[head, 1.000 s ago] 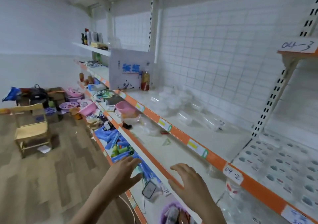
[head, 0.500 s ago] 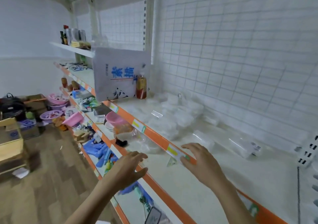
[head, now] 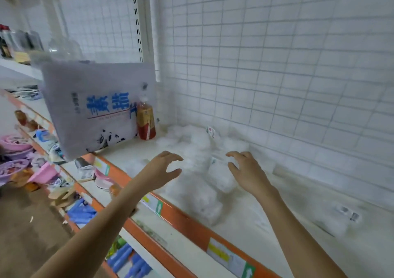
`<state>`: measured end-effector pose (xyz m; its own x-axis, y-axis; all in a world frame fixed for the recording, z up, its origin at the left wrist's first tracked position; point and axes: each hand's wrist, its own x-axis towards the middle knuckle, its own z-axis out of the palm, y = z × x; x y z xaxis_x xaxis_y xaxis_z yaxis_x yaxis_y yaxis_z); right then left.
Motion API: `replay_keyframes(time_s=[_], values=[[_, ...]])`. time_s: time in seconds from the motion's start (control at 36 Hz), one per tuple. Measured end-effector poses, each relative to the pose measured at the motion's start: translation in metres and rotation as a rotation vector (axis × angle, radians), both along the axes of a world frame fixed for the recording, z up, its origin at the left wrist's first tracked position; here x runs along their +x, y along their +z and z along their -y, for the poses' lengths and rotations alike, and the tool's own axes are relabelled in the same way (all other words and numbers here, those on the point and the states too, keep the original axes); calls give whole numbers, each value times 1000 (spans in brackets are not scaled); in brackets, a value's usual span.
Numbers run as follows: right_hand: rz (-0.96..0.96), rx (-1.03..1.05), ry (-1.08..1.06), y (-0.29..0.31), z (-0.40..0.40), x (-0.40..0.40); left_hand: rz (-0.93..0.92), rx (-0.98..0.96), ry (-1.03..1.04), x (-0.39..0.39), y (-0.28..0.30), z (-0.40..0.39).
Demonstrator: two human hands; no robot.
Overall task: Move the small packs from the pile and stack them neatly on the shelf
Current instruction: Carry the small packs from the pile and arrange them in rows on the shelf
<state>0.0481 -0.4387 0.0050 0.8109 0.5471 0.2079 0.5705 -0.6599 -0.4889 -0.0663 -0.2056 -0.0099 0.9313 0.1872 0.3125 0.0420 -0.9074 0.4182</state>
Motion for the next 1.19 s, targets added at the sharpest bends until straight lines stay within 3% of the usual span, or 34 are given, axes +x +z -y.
replay_keyframes(time_s=[0.19,0.33,0.44,0.56,0.78,0.94,1.06,1.19], values=[[-85,-79,-120,-4,-25,21,-54,-79,-162,67,-10,-34],[-158,-20,-235,-5,-39,27,-111,-75,-325,99,-27,-51],[-201,0,-316,-3,-52,28,-25,-96,-430,116,-36,-60],[-124,-34,-364,-3,-59,22,55,-66,-496,125,-33,-73],[35,351,-400,16,-71,-6,184,-137,-589,128,-19,-85],[-21,569,-405,22,-83,-17,119,-565,-546,121,-2,-81],[-109,627,-443,17,-93,-18,-48,-944,-508,115,2,-81],[-407,732,-416,8,-96,-19,-228,-1325,-477,107,8,-82]])
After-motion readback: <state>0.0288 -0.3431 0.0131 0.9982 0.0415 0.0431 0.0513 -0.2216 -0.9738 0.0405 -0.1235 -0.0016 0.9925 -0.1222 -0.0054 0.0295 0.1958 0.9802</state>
